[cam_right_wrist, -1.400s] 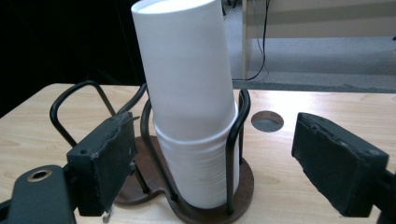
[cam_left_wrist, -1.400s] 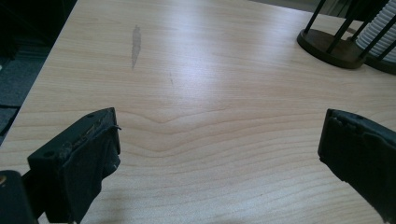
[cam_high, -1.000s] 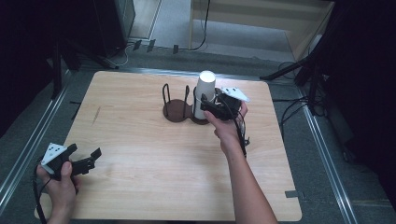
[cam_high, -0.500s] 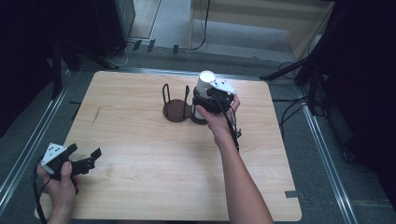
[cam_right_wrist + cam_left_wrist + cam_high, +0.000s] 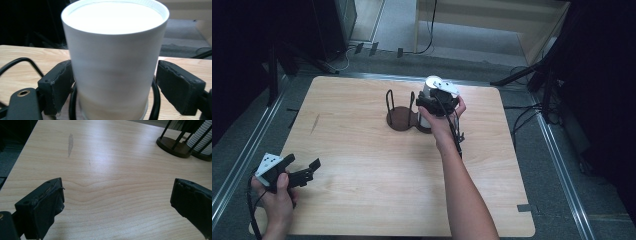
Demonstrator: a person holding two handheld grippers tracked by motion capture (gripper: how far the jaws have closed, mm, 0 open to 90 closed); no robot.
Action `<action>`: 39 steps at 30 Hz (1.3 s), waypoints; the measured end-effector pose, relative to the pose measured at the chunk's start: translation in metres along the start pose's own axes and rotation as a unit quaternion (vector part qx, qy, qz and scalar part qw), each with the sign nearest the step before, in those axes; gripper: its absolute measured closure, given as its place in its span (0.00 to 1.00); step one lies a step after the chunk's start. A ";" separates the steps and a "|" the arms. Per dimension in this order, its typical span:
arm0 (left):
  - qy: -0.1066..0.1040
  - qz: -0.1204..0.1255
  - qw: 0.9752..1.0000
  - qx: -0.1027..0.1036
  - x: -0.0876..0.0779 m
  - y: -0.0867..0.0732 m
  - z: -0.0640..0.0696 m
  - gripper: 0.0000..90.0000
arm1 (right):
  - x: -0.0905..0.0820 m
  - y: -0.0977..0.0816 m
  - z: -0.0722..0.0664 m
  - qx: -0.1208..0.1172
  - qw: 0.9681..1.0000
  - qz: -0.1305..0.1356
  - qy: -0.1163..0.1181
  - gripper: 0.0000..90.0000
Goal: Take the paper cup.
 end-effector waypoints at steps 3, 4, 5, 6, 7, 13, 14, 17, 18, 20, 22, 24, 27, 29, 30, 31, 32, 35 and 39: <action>0.000 0.000 1.000 0.000 0.000 0.000 0.000 0.00 | 0.002 -0.001 0.001 0.005 1.000 -0.001 0.004 0.24; 0.000 0.000 1.000 0.000 0.000 0.000 0.000 0.00 | 0.002 -0.001 0.000 0.005 1.000 0.000 0.007 0.26; 0.000 0.000 1.000 0.000 0.000 0.000 0.000 0.00 | 0.002 -0.001 0.000 0.005 1.000 0.000 0.007 0.26; -0.001 -0.001 1.000 -0.001 0.000 0.000 0.000 0.00 | 0.001 -0.001 -0.001 0.001 1.000 0.003 0.006 0.28; -0.001 -0.001 1.000 -0.001 0.000 0.000 0.000 0.00 | 0.001 -0.001 -0.002 -0.003 1.000 0.005 0.006 0.28; -0.005 -0.001 1.000 -0.002 0.000 0.000 0.000 0.00 | 0.000 0.000 -0.002 -0.012 1.000 0.011 -0.002 0.30; -0.006 -0.001 1.000 -0.003 0.000 0.000 0.000 0.00 | -0.001 0.002 -0.002 -0.015 1.000 0.017 -0.001 0.30; -0.006 -0.003 1.000 0.000 0.000 0.000 0.000 0.00 | -0.004 0.005 -0.001 -0.009 1.000 0.022 -0.003 0.31; -0.006 -0.003 1.000 0.000 0.000 0.000 0.000 0.00 | -0.004 0.005 -0.001 -0.009 1.000 0.022 -0.003 0.31; -0.006 -0.003 1.000 0.000 0.000 0.000 0.000 0.00 | -0.005 0.006 0.001 -0.009 1.000 0.026 -0.003 0.31; -0.008 -0.003 1.000 -0.001 0.000 0.000 0.000 0.00 | -0.006 0.007 0.002 -0.007 1.000 0.026 0.000 0.31; -0.007 -0.003 1.000 0.000 0.000 0.000 0.000 0.00 | -0.006 0.007 0.001 -0.010 1.000 0.027 0.000 0.32; -0.007 -0.003 1.000 0.000 0.000 0.000 0.000 0.00 | -0.007 0.008 0.001 -0.011 1.000 0.027 0.000 0.32; -0.007 -0.002 1.000 -0.001 0.000 0.000 0.000 0.00 | -0.008 0.010 0.000 -0.015 0.999 0.028 0.001 0.32; -0.007 -0.002 1.000 -0.002 0.000 0.000 0.000 0.00 | -0.010 0.015 0.000 -0.013 0.999 0.034 0.004 0.33; -0.007 -0.003 1.000 -0.001 0.000 0.000 0.000 0.00 | -0.012 0.017 0.000 -0.012 0.999 0.037 0.006 0.34; -0.007 -0.003 1.000 -0.001 0.000 0.000 0.000 0.00 | -0.013 0.020 -0.001 -0.013 0.999 0.040 0.008 0.34; -0.007 -0.003 1.000 0.000 0.000 0.000 0.000 0.00 | -0.018 0.028 -0.003 -0.020 0.999 0.048 0.011 0.35; -0.006 -0.002 1.000 -0.001 0.000 0.000 0.000 0.00 | -0.025 0.036 -0.003 -0.026 0.998 0.057 0.013 0.35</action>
Point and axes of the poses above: each handheld gripper's, and its own axes: x roughly forward along the jaws, y roughly out of its top, z roughly to its right, the point moved 5 cm from there along x, roughly forward along the jaws, and after that the axes turned 1 degree about -y, right-handed, at the moved point
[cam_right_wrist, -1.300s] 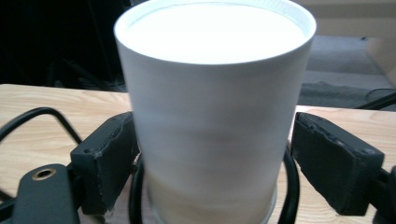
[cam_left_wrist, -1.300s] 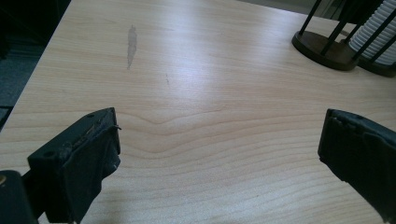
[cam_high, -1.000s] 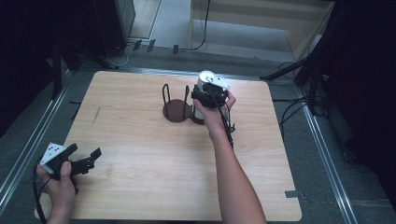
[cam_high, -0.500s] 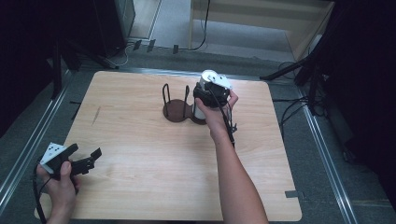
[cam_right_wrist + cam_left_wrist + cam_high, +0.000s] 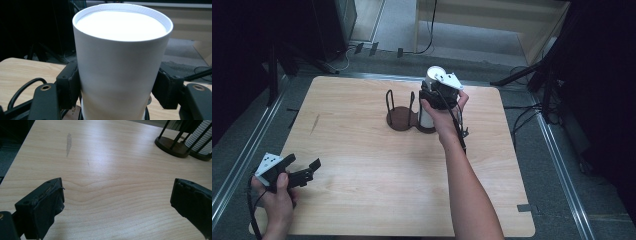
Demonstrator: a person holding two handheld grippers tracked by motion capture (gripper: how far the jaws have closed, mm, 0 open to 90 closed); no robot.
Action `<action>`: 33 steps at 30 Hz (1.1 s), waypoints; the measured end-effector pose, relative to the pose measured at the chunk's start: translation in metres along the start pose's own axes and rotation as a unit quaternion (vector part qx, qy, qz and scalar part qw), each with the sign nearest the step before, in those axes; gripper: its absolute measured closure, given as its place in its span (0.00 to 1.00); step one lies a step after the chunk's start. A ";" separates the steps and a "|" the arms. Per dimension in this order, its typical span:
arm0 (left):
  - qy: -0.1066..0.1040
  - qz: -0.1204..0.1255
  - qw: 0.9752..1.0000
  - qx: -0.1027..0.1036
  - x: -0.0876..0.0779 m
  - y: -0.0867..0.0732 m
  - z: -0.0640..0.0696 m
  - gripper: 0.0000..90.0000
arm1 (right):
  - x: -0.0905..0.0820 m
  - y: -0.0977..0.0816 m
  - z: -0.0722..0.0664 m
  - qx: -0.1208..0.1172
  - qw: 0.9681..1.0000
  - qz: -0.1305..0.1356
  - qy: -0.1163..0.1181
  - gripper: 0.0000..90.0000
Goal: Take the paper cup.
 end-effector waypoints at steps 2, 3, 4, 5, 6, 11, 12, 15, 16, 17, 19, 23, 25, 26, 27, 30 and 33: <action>0.000 0.000 1.000 0.000 0.000 0.000 0.000 0.00 | -0.001 0.002 0.000 0.002 1.000 0.003 -0.001 0.35; 0.001 0.001 1.000 0.000 0.000 0.000 0.000 0.00 | -0.004 0.006 0.001 0.005 1.000 0.009 -0.001 0.36; 0.001 0.001 1.000 0.000 0.000 0.000 0.000 0.00 | -0.006 0.008 0.002 0.002 1.000 0.013 -0.001 0.36; 0.001 0.001 1.000 0.000 0.000 0.000 0.000 0.00 | -0.007 0.010 0.003 0.001 1.000 0.017 0.000 0.36; 0.002 0.000 1.000 0.000 0.000 0.000 0.000 0.00 | -0.007 0.010 0.003 0.001 1.000 0.017 0.000 0.36; 0.002 0.004 1.000 0.002 0.000 0.000 0.000 0.00 | -0.016 0.021 0.004 -0.003 0.999 0.032 0.007 0.36; 0.003 0.004 1.000 0.001 0.000 0.000 0.000 0.00 | -0.019 0.025 0.005 -0.001 0.999 0.034 0.004 0.37; 0.004 0.004 1.000 0.000 0.000 0.000 0.000 0.00 | -0.023 0.030 0.006 -0.003 0.999 0.042 0.004 0.37; 0.004 0.004 1.000 0.000 0.000 0.000 0.000 0.00 | -0.027 0.034 0.006 -0.002 0.999 0.045 0.003 0.37; 0.004 0.004 1.000 -0.001 0.000 0.000 0.000 0.00 | -0.027 0.034 0.006 -0.002 0.999 0.045 0.003 0.37; 0.005 0.003 1.000 -0.001 0.000 0.000 0.000 0.00 | -0.031 0.037 0.007 -0.001 0.999 0.047 0.005 0.37; 0.008 0.002 1.000 0.000 0.000 0.000 0.000 0.00 | -0.037 0.042 0.009 0.003 0.999 0.049 0.002 0.37; 0.010 0.002 1.000 0.000 0.000 0.000 0.000 0.00 | -0.041 0.043 0.009 0.007 0.999 0.049 0.004 0.37; 0.011 0.002 1.000 -0.001 0.000 0.000 0.000 0.00 | -0.042 0.044 0.010 0.006 0.999 0.050 0.003 0.36; 0.011 0.001 1.000 -0.001 0.000 0.000 0.000 0.00 | -0.044 0.045 0.010 0.006 0.999 0.051 0.003 0.36; 0.010 0.002 1.000 -0.002 0.000 0.000 0.000 0.00 | -0.049 0.048 0.012 0.007 0.999 0.054 0.001 0.36; 0.011 0.002 1.000 -0.001 0.000 0.000 -0.001 0.00 | -0.056 0.050 0.014 0.011 0.998 0.055 0.001 0.36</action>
Point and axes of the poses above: each handheld gripper's, and its own axes: x roughly forward along the jaws, y roughly out of its top, z roughly to its right, the point moved 5 cm from there along x, roughly forward along the jaws, and after that the axes turned 1 degree about -y, right-handed, at the moved point
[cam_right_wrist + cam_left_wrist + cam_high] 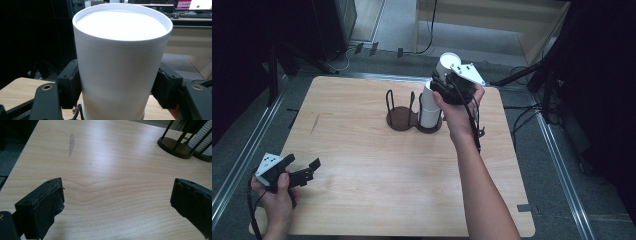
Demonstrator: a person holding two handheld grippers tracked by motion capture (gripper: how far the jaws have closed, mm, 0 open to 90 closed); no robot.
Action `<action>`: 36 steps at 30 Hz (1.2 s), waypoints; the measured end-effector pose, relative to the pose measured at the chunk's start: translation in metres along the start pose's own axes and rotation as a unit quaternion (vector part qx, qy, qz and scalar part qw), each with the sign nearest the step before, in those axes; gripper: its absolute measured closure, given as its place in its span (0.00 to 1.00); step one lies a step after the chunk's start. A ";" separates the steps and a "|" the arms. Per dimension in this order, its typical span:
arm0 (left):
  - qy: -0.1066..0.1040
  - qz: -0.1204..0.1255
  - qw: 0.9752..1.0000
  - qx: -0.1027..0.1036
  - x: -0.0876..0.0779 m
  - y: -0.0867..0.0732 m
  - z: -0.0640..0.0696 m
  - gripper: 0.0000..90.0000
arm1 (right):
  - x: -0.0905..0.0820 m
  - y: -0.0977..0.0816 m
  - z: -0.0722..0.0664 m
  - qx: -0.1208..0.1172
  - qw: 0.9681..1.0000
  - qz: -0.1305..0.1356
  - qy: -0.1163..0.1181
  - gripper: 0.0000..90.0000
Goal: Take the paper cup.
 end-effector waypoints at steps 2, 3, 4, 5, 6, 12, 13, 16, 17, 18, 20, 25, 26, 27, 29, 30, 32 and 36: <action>0.002 0.000 1.000 0.000 0.000 0.000 0.000 0.00 | -0.005 0.001 0.002 0.001 1.000 0.001 0.001 0.36; 0.003 0.001 1.000 0.000 0.000 0.000 0.000 0.00 | -0.007 0.001 0.002 0.000 1.000 0.002 0.002 0.36; 0.003 0.001 1.000 0.001 0.000 0.000 0.000 0.00 | -0.010 0.001 0.003 -0.002 1.000 0.004 0.003 0.36; 0.003 0.001 1.000 0.001 0.000 0.000 0.000 0.00 | -0.013 0.000 0.005 -0.002 1.000 0.004 0.003 0.36; 0.003 0.001 1.000 0.000 0.000 0.000 0.000 0.00 | -0.016 -0.001 0.006 -0.001 1.000 0.003 0.003 0.36; -0.003 0.008 1.000 -0.009 0.000 0.001 0.000 0.00 | -0.032 -0.007 0.017 0.002 1.000 0.003 0.009 0.36; -0.003 0.007 1.000 -0.011 0.000 0.001 -0.001 0.00 | -0.034 -0.009 0.018 0.002 1.000 0.001 0.011 0.36; -0.006 0.007 1.000 -0.012 0.000 0.001 -0.001 0.00 | -0.041 -0.015 0.023 0.006 1.000 -0.004 0.010 0.36; -0.005 0.007 1.000 -0.010 0.000 0.001 -0.001 0.00 | -0.044 -0.018 0.025 0.006 1.000 -0.007 0.012 0.36; -0.004 0.007 1.000 -0.008 0.001 0.001 -0.001 0.00 | -0.046 -0.020 0.026 0.007 1.000 -0.008 0.012 0.36; -0.004 0.004 1.000 -0.003 0.001 0.001 0.000 0.00 | -0.050 -0.026 0.028 0.004 1.000 -0.009 0.010 0.36; -0.010 0.001 1.000 -0.008 0.001 0.001 -0.001 0.00 | -0.059 -0.042 0.033 -0.004 1.000 -0.015 0.008 0.36; -0.010 0.001 1.000 -0.008 0.001 0.001 -0.001 0.00 | -0.060 -0.045 0.034 -0.003 1.000 -0.018 0.009 0.36; -0.010 0.001 1.000 -0.007 0.001 0.001 -0.001 0.00 | -0.062 -0.052 0.037 0.001 1.000 -0.024 0.010 0.36; -0.009 0.001 1.000 -0.004 0.001 0.001 0.000 0.00 | -0.063 -0.055 0.038 0.002 1.000 -0.025 0.010 0.36; -0.009 0.001 1.000 -0.004 0.001 0.001 0.000 0.00 | -0.064 -0.060 0.039 0.004 1.000 -0.028 0.010 0.36; -0.009 0.001 1.000 -0.006 0.002 0.001 0.000 0.00 | -0.066 -0.065 0.040 0.004 0.999 -0.032 0.010 0.36; -0.013 0.001 1.000 -0.010 0.002 0.001 -0.001 0.00 | -0.072 -0.077 0.040 0.003 0.999 -0.036 0.013 0.36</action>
Point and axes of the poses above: each handheld gripper's, and its own axes: x roughly forward along the jaws, y roughly out of its top, z roughly to its right, the point moved 5 cm from there along x, roughly forward along the jaws, and after that the axes turned 1 degree about -y, right-handed, at the moved point
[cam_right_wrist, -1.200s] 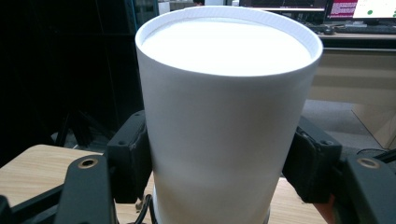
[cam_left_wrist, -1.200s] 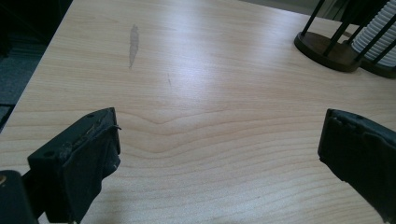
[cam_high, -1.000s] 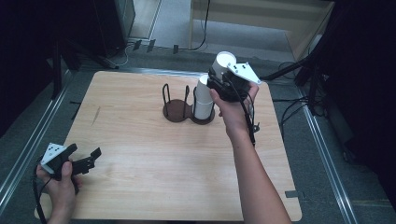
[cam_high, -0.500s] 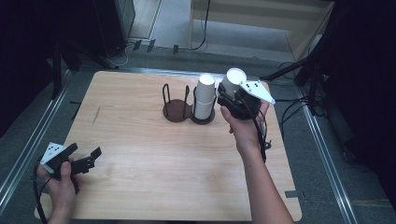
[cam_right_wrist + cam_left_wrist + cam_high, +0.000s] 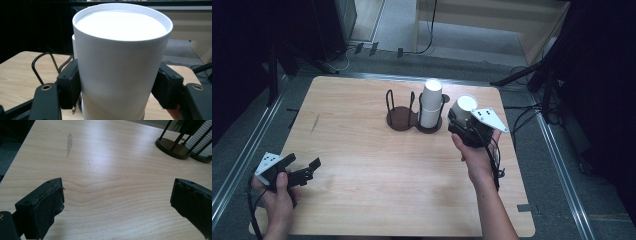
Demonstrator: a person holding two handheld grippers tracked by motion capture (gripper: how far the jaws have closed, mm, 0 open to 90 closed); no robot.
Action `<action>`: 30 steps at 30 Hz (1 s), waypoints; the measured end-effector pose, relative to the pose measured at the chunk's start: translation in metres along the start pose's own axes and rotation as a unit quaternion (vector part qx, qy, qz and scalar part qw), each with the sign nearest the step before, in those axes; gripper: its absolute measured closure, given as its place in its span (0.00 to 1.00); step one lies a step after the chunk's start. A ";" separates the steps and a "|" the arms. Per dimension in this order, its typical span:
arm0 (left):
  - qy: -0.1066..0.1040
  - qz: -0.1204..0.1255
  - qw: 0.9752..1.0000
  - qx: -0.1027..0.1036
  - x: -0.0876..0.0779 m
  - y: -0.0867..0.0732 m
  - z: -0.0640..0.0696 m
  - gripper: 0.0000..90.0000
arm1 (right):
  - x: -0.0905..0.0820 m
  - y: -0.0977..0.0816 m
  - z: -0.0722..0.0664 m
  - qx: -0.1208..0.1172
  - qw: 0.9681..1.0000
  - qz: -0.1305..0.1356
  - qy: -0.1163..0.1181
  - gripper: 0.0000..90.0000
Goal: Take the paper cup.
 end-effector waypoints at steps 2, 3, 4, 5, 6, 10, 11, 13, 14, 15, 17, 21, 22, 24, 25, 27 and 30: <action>-0.001 0.000 1.000 -0.001 0.000 0.000 0.000 0.00 | -0.002 -0.005 0.000 0.001 1.000 -0.002 0.001 0.36; 0.000 0.000 1.000 -0.001 0.000 0.000 -0.001 0.00 | -0.003 -0.008 0.000 0.002 1.000 -0.004 0.002 0.36; 0.000 0.000 1.000 -0.001 0.000 0.000 0.000 0.00 | -0.004 -0.011 0.000 0.004 1.000 -0.005 0.004 0.36; -0.001 0.000 1.000 -0.001 0.000 0.000 0.000 0.00 | -0.004 -0.013 0.000 0.006 1.000 -0.007 0.004 0.36; 0.000 0.000 1.000 0.000 0.000 0.000 0.000 0.00 | -0.005 -0.016 0.000 0.008 1.000 -0.008 0.007 0.36; -0.001 -0.001 1.000 0.001 0.000 0.000 0.000 0.00 | -0.010 -0.025 -0.001 0.011 1.000 -0.010 0.014 0.36; -0.001 -0.001 1.000 0.002 0.000 0.000 0.000 0.00 | -0.011 -0.028 -0.001 0.011 1.000 -0.012 0.015 0.36; 0.000 0.000 1.000 0.002 0.000 0.000 0.000 0.00 | -0.013 -0.033 -0.001 0.011 1.000 -0.013 0.014 0.36; 0.000 0.000 1.000 0.003 0.000 0.000 0.001 0.00 | -0.014 -0.036 0.000 0.014 1.000 -0.014 0.012 0.36; 0.001 -0.001 1.000 0.002 0.000 0.000 0.001 0.00 | -0.015 -0.038 0.001 0.015 1.000 -0.015 0.013 0.36; 0.002 -0.001 1.000 0.003 0.000 0.000 0.001 0.00 | -0.017 -0.045 0.002 0.017 1.000 -0.017 0.011 0.36; 0.003 -0.001 1.000 0.005 0.000 0.000 0.001 0.00 | -0.020 -0.065 0.005 0.011 0.999 -0.030 0.007 0.36; 0.004 0.000 1.000 0.006 0.000 0.000 0.001 0.00 | -0.020 -0.065 0.005 0.011 0.999 -0.030 0.007 0.36; 0.005 0.004 1.000 0.009 -0.001 0.000 0.002 0.00 | -0.021 -0.071 0.008 0.013 0.999 -0.033 0.006 0.36; 0.005 0.004 1.000 0.010 -0.001 0.000 0.001 0.00 | -0.022 -0.077 0.011 0.014 0.999 -0.037 0.004 0.36; 0.005 0.006 1.000 0.011 -0.001 0.000 0.002 0.00 | -0.022 -0.079 0.012 0.015 0.999 -0.039 0.003 0.36; 0.005 0.004 1.000 0.016 -0.001 0.000 0.002 0.00 | -0.023 -0.087 0.014 0.003 0.999 -0.044 -0.001 0.36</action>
Point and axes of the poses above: each handheld gripper's, and its own axes: x roughly forward along the jaws, y roughly out of its top, z roughly to its right, the point moved 5 cm from there along x, roughly forward along the jaws, and after that the axes turned 1 degree about -y, right-handed, at the moved point
